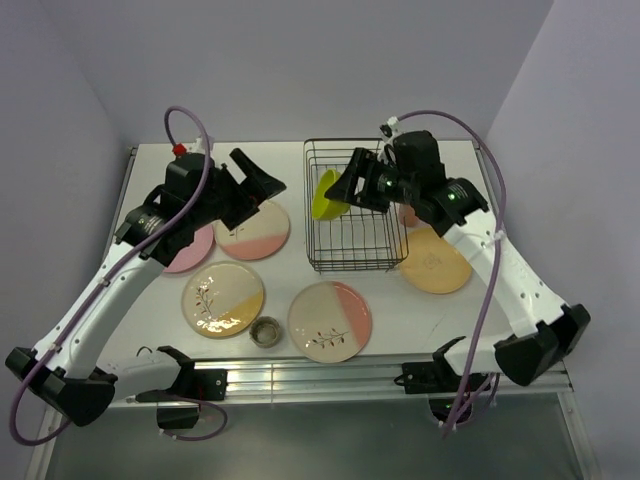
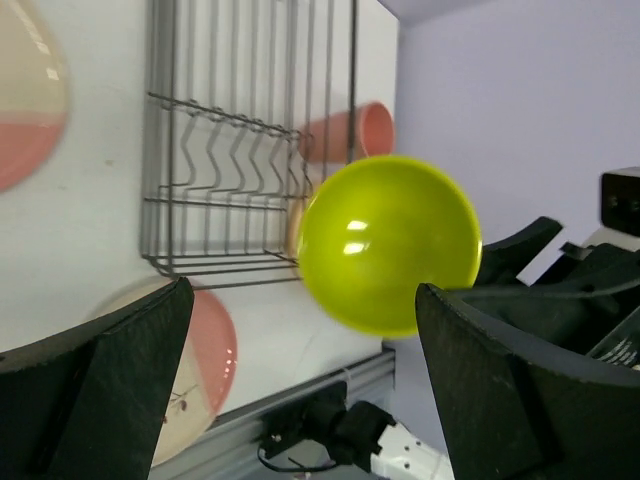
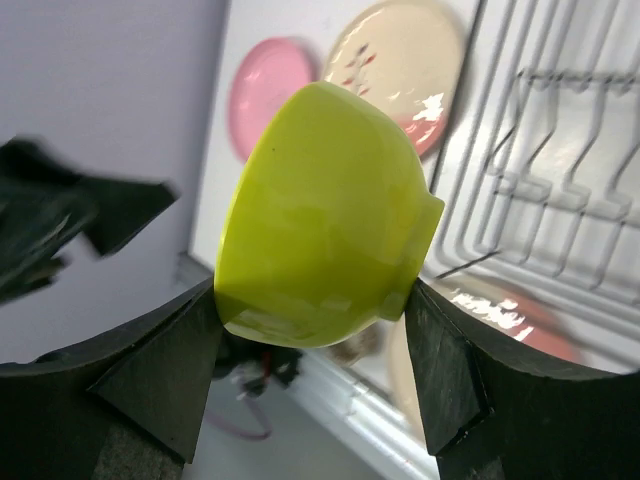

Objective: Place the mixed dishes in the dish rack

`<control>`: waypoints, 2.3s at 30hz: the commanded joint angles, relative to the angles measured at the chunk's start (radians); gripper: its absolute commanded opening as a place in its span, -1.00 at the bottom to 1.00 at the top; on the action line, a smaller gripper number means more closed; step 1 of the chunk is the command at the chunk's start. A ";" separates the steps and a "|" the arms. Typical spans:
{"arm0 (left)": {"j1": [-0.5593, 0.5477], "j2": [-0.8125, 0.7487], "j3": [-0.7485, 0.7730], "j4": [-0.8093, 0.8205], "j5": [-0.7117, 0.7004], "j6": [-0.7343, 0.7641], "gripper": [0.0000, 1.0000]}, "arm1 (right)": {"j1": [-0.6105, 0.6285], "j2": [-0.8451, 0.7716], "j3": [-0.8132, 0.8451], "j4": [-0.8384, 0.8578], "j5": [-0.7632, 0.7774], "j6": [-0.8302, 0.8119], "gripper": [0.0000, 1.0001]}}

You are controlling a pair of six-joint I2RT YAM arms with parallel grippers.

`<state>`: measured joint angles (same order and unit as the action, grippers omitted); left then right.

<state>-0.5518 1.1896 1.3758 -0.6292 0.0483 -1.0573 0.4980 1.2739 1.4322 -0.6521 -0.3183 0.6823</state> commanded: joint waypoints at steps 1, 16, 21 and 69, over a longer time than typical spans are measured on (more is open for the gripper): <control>0.003 -0.027 0.029 -0.131 -0.129 0.029 0.98 | -0.003 0.100 0.158 0.011 0.134 -0.131 -1.00; 0.003 -0.156 -0.116 -0.300 -0.105 0.111 0.91 | 0.008 0.655 0.554 -0.070 0.877 -0.526 -1.00; 0.003 -0.176 -0.138 -0.311 -0.093 0.123 0.92 | 0.024 0.749 0.563 -0.011 1.045 -0.607 -1.00; 0.001 -0.090 -0.241 -0.383 -0.313 0.288 0.90 | 0.168 0.625 0.768 -0.435 0.762 -0.284 0.95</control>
<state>-0.5484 1.0698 1.1492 -1.0576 -0.1715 -0.8520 0.6739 2.1410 2.2757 -0.9443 0.5709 0.2317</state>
